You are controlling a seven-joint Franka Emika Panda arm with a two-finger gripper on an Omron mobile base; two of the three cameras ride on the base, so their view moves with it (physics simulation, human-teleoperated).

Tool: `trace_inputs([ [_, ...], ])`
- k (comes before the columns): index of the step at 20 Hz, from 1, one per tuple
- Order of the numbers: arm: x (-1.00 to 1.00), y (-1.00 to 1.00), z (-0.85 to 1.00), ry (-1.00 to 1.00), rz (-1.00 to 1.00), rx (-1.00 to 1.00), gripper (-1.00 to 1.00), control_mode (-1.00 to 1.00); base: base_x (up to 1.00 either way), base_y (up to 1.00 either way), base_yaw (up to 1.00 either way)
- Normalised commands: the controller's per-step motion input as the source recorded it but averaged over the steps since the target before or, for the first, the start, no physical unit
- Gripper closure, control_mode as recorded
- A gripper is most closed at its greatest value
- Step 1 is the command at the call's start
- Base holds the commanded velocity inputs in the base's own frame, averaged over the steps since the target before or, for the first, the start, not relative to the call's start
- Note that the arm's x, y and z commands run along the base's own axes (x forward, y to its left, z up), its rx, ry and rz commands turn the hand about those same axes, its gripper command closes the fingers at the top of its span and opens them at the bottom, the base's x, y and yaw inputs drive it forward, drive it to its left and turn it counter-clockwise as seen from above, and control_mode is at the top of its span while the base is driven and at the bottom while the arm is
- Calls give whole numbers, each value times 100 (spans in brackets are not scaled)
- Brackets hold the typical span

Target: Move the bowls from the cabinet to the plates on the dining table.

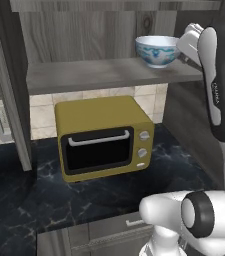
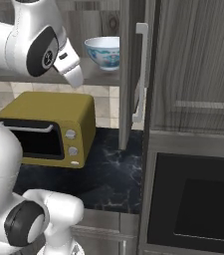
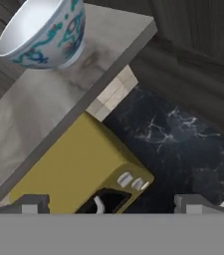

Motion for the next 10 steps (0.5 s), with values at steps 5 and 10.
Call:
trace_inputs([
  [5,58,0,1,-6,-17,0,-100,-100,0,0,0],
  [10,16,0,9,-19,-16,0,-100,-100,0,0,0],
])
